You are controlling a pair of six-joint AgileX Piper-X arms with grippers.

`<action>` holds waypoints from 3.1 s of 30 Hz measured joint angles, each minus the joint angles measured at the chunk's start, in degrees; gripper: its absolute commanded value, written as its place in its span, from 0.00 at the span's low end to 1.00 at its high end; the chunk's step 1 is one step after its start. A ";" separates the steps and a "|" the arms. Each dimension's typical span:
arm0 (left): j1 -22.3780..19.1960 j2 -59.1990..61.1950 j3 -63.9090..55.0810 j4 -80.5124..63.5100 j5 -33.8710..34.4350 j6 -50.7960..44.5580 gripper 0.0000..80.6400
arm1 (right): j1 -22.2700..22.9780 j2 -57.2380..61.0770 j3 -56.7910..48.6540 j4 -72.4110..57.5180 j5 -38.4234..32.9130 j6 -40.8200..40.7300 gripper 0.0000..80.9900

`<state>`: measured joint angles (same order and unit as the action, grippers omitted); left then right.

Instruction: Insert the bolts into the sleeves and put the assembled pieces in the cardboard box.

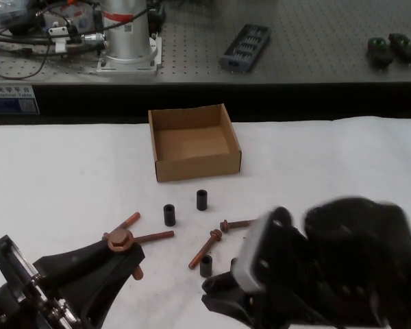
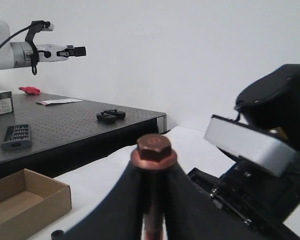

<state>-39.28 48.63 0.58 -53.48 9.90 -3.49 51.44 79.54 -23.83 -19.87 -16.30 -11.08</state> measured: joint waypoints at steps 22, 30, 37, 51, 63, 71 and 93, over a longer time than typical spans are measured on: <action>0.00 0.00 0.00 -5.50 14.99 -3.99 0.01 | -0.04 -0.21 13.21 -33.99 -13.30 1.16 0.07; -2.43 0.00 0.00 -5.50 16.48 -1.92 0.01 | -0.04 -0.21 12.53 -35.67 -16.06 4.78 0.07; -3.08 0.00 0.00 -5.50 17.49 -1.58 0.01 | -0.04 -0.21 12.53 -37.27 -18.89 6.50 0.07; -3.08 7.87 0.00 -13.56 22.76 -4.70 0.01 | -0.04 -0.21 12.53 -38.30 -24.36 8.35 0.07; -3.08 12.28 0.00 -20.95 23.75 -5.99 0.01 | -0.04 -0.21 12.53 -38.67 -27.51 8.82 0.07; -5.00 12.28 0.00 -20.95 24.21 -6.91 0.01 | 2.05 -0.21 12.53 -38.28 -27.64 8.83 0.07; -5.55 12.28 0.00 -18.57 24.60 -6.98 0.01 | 2.64 -0.21 12.53 -38.28 -27.64 8.83 0.07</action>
<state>-44.82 60.91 0.58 -72.05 34.50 -10.47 54.08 79.33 -11.30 -58.15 -43.95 -2.26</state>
